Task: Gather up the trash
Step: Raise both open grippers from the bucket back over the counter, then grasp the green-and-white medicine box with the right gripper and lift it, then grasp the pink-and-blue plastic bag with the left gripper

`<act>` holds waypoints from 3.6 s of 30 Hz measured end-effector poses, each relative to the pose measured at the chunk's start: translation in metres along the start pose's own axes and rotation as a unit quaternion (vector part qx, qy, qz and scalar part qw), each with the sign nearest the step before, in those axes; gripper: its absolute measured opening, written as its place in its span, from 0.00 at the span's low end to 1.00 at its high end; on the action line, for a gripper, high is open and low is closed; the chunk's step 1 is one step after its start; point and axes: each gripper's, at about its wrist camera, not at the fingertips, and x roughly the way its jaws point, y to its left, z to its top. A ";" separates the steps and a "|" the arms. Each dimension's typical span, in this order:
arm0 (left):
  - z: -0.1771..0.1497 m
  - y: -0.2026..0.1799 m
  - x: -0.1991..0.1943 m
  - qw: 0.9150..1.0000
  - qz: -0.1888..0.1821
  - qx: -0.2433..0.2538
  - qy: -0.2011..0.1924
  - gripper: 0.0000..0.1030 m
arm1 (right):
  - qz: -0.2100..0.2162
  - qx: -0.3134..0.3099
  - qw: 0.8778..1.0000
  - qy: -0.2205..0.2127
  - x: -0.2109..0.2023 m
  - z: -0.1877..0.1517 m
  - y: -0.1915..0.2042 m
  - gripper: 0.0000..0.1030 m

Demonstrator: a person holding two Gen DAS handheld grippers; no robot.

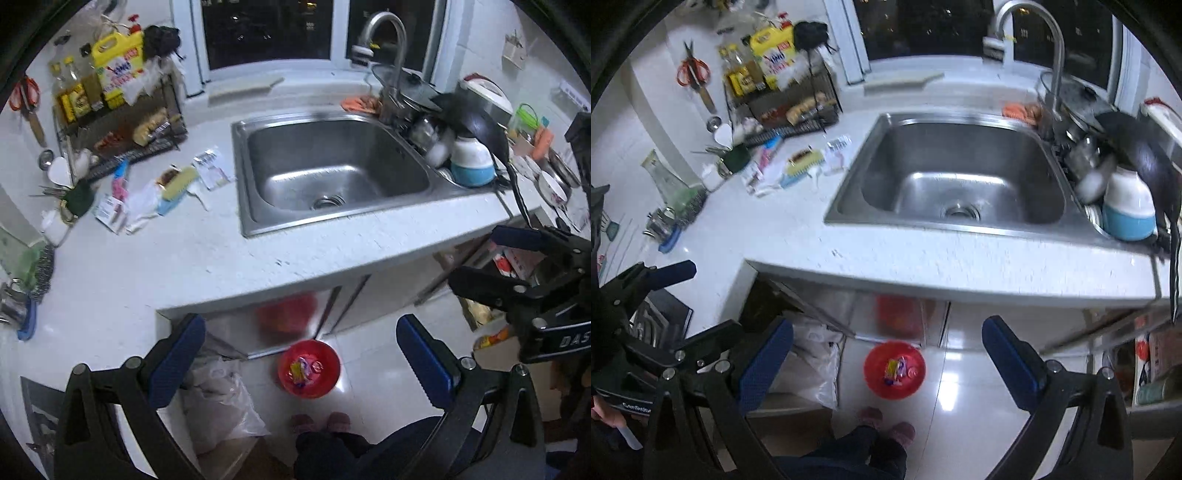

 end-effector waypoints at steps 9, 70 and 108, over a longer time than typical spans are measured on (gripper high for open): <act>0.028 0.031 -0.016 0.999 0.029 -0.036 -0.024 1.00 | 0.023 -0.043 0.999 -0.020 -0.005 0.039 0.019 0.99; 0.030 0.468 0.141 0.937 0.103 -0.316 0.109 1.00 | 0.105 -0.355 0.912 0.178 0.367 0.234 0.351 0.53; 0.205 0.424 0.298 0.979 0.073 -0.165 0.094 0.59 | 0.035 -0.134 0.983 0.124 0.307 0.289 0.174 0.53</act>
